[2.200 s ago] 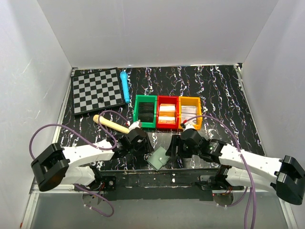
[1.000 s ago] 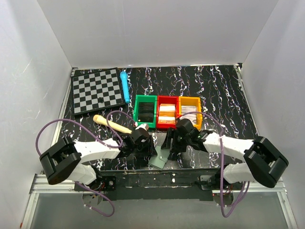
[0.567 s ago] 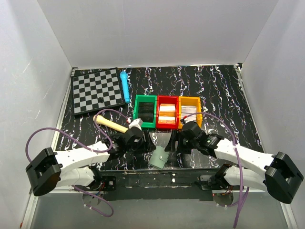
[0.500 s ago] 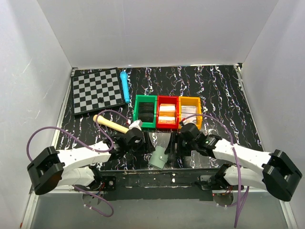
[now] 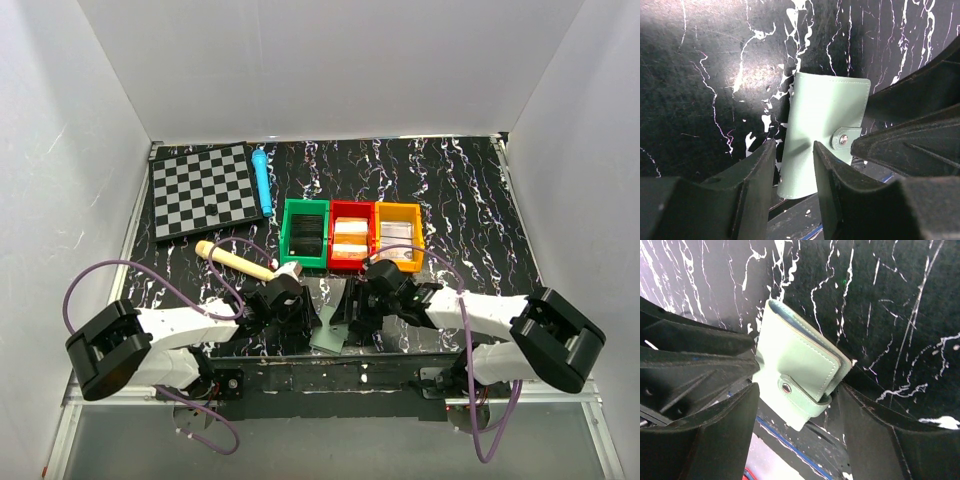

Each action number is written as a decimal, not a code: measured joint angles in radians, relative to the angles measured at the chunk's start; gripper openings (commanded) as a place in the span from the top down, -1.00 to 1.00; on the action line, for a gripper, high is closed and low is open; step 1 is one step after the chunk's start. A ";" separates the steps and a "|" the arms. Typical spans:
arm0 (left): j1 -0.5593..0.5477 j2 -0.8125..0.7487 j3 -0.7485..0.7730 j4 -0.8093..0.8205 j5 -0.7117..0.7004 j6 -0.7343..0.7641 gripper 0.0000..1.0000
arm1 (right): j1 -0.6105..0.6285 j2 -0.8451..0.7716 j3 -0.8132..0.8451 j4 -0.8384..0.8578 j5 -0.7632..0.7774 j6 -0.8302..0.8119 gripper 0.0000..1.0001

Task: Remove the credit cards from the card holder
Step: Pick up the card holder from the corner of the board.

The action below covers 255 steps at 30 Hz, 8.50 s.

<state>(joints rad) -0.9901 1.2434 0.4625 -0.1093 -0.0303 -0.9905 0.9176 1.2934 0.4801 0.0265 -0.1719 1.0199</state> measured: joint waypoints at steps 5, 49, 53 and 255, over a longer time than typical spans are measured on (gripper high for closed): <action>0.000 0.004 -0.034 0.058 0.028 -0.002 0.44 | -0.002 0.027 0.006 0.036 0.004 0.006 -0.37; 0.000 0.011 -0.064 0.125 0.044 -0.040 0.53 | -0.069 -0.080 -0.004 -0.100 0.071 -0.103 0.05; 0.000 0.011 -0.064 0.125 0.039 -0.042 0.53 | -0.069 -0.040 -0.004 -0.097 0.051 -0.104 0.06; 0.006 -0.380 -0.225 0.917 0.289 0.008 0.18 | -0.066 -0.468 0.206 -0.156 -0.419 -0.192 0.70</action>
<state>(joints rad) -0.9836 0.8635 0.2379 0.8082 0.2588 -0.9829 0.8520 0.8253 0.6857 -0.1299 -0.5907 0.8276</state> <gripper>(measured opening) 0.394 0.311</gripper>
